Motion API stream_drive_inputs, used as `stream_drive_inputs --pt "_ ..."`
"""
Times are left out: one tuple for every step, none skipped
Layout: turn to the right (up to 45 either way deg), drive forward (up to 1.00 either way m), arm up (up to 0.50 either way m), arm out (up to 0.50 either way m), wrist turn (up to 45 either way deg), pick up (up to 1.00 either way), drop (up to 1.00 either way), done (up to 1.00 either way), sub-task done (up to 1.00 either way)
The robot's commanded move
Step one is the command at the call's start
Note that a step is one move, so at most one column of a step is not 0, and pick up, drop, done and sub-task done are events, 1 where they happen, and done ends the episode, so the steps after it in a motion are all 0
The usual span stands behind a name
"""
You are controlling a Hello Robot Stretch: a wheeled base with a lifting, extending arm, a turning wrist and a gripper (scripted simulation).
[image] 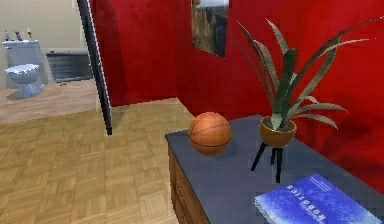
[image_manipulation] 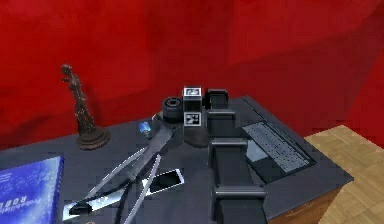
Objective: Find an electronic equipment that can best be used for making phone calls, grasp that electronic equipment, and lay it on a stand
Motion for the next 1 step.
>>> stream_drive_inputs --pt "0.0 0.0 0.0 0.0 45.0 0.0 0.0 0.0 0.0"
